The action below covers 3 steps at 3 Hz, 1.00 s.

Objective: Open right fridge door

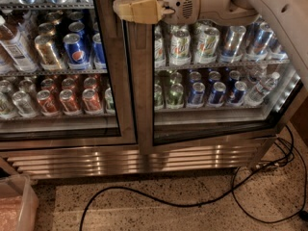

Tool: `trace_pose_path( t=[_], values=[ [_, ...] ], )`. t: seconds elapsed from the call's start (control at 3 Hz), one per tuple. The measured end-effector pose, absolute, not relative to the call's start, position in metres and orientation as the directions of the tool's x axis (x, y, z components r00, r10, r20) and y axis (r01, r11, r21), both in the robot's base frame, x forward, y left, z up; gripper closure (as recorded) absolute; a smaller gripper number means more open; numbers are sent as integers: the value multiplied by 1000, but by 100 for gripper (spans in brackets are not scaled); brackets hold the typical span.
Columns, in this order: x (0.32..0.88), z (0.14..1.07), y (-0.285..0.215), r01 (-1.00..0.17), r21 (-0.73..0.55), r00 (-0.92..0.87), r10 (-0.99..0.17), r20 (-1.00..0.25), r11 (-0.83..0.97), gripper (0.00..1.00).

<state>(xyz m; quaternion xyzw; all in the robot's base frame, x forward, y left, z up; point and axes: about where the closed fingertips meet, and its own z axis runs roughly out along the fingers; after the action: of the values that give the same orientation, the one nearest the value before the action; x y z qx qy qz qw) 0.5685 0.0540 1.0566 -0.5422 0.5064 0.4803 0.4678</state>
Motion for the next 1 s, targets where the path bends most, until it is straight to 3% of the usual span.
trace_pose_path(
  t=[1.0],
  values=[
    [551,1050,49,-999,52,-48,-219,-975,-11,100]
  ],
)
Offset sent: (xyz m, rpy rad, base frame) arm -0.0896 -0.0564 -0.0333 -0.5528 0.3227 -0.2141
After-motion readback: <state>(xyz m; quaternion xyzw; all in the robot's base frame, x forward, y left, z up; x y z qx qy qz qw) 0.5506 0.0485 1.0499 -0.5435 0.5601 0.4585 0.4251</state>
